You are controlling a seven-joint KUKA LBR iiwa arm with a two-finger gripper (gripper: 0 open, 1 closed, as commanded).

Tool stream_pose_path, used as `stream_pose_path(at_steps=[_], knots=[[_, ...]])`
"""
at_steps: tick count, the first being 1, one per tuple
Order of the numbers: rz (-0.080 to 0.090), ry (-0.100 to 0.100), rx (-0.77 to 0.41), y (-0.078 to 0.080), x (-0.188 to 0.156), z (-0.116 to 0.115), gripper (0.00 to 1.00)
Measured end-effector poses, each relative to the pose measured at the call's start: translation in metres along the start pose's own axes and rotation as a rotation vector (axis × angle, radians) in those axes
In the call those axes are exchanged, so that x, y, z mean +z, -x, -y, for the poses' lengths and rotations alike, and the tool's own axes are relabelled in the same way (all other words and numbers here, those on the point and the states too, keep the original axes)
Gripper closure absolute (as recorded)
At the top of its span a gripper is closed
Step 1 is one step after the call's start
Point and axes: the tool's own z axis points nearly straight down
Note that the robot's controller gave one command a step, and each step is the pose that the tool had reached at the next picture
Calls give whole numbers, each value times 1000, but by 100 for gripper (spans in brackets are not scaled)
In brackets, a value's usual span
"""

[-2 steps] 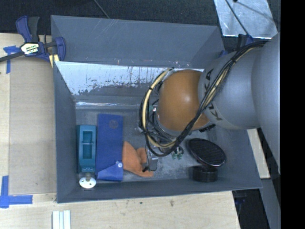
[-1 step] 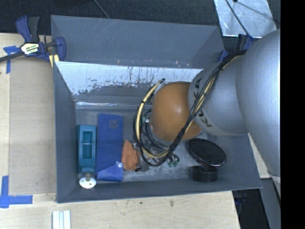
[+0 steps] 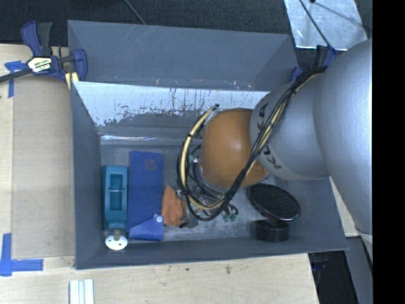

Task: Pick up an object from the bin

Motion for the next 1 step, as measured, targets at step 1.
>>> stream_pose_path(at_steps=[1], knots=[[1,0,13,24,-149,-7,100]])
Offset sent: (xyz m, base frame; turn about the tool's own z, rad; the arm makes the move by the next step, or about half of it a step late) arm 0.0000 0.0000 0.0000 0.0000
